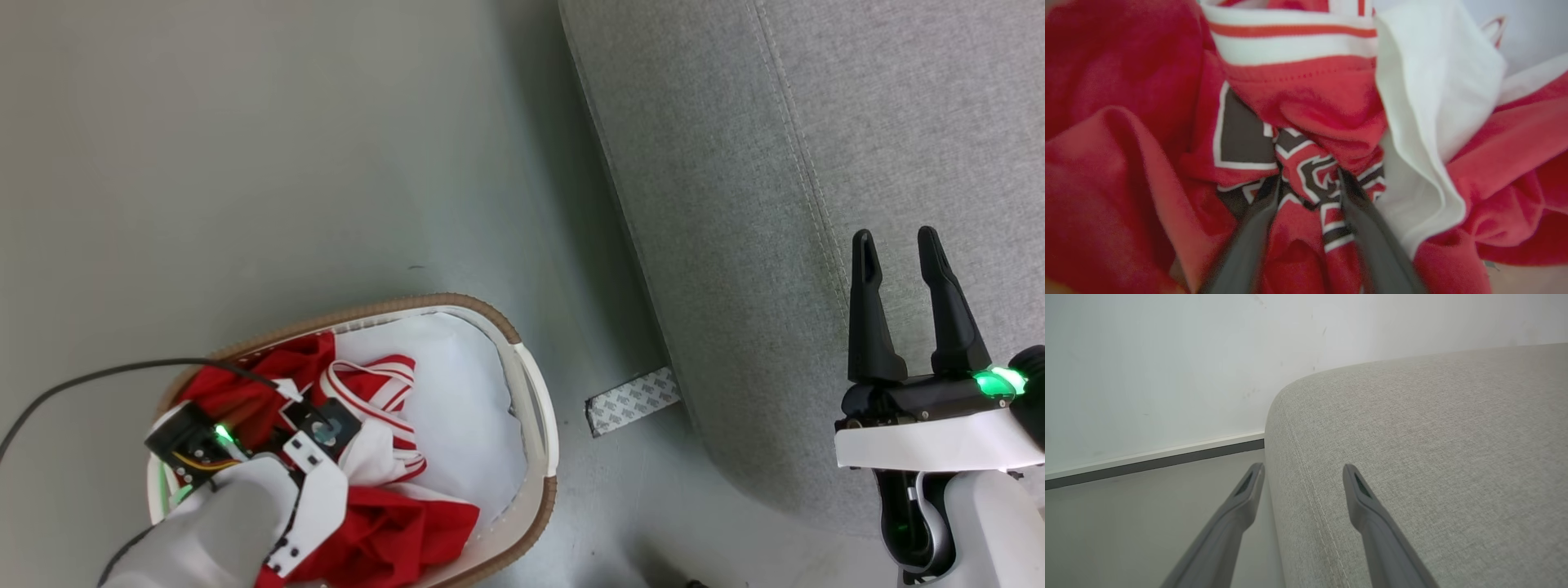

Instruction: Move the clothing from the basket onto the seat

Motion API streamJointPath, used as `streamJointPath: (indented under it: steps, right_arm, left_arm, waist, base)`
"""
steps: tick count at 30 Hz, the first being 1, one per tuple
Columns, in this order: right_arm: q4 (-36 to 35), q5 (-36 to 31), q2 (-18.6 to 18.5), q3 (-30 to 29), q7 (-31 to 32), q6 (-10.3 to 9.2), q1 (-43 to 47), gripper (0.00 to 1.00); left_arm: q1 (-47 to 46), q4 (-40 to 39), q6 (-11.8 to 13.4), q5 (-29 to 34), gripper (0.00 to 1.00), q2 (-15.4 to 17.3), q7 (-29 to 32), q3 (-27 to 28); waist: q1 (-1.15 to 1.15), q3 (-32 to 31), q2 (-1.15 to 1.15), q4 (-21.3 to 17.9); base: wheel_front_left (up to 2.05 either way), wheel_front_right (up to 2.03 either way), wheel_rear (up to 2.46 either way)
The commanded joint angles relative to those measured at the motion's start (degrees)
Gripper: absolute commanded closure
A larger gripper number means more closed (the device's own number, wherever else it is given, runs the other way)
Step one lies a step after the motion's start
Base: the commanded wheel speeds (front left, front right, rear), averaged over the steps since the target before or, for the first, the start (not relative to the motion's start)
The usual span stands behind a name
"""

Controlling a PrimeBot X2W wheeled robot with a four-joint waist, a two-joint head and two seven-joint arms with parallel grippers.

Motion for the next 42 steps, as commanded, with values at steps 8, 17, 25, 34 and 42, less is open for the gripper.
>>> streamJointPath:
  steps: [8, 17, 25, 34, 42]
  right_arm:
    - [1.1, -1.6, 0.0, -0.5, -0.1, -0.12, -0.8, 0.00]
    - [2.3, -4.9, 0.0, -1.3, -0.1, -0.12, 0.9, 0.00]
    - [4.3, -7.3, -0.1, -2.7, -0.1, -0.12, 2.2, 0.00]
    - [7.3, -7.8, -0.1, -2.1, -0.1, -0.12, 4.9, 0.00]
    - [9.2, -8.4, -0.1, -1.8, -0.1, -0.12, 7.7, 0.00]
  left_arm:
    - [1.7, 0.3, -0.1, -2.2, 1.00, -2.4, -2.8, 0.2]
    - [4.4, -0.7, -0.6, -6.6, 1.00, -6.2, -10.6, 2.6]
    - [7.9, -4.8, -1.7, -12.6, 1.00, -8.8, -15.3, 6.7]
    - [14.4, -25.1, -2.4, -14.3, 1.00, -7.0, -15.6, 9.6]
    - [19.9, -41.1, -1.9, -17.2, 1.00, -5.0, -15.6, 15.4]
  waist:
    - [-0.01, -3.2, 0.00, 1.4]
    - [-0.01, -11.4, 0.00, 6.1]
    - [-0.01, -20.2, 0.00, 10.7]
    - [-0.01, -28.2, 0.00, 16.0]
    - [-0.01, -33.9, 0.00, 18.7]
  base:
    - [0.00, 0.00, 0.00]
    - [0.00, 0.00, 0.00]
    - [0.00, 0.00, 0.00]
    - [0.00, 0.00, 0.00]
    - [0.00, 0.00, 0.00]
